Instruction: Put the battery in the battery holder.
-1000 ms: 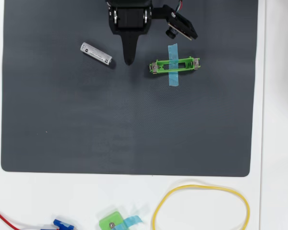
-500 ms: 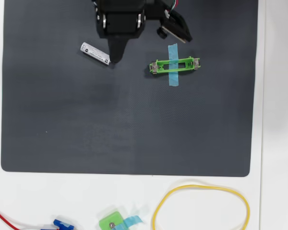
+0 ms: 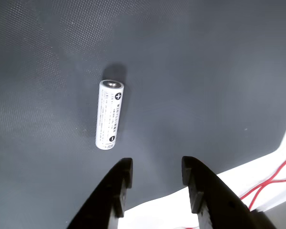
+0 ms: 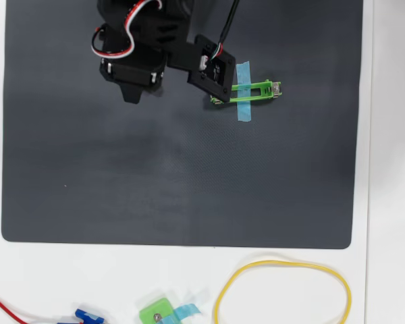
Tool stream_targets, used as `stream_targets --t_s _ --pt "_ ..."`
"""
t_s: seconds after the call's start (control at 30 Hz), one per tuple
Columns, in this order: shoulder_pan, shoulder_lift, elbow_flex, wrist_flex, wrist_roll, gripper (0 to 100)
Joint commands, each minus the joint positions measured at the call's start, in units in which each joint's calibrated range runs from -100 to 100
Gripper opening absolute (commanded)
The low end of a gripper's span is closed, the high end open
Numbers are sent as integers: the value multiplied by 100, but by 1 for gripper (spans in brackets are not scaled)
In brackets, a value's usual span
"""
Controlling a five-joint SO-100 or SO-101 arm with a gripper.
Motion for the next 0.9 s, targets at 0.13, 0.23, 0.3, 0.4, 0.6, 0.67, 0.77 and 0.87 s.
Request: stream_targets --t_s 0.13,0.23,0.3,0.4,0.6,0.67,0.77,0.87 --pt "120 227 -282 29 -197 9" --pt "151 244 -282 38 -203 10" --pt "182 244 -265 38 -208 10" --pt "162 253 -212 47 -312 9" --pt "110 261 -194 362 -432 10" --pt "141 270 -194 362 -432 10" --pt "99 457 -115 362 -432 10" --pt "99 816 -159 362 -432 9"
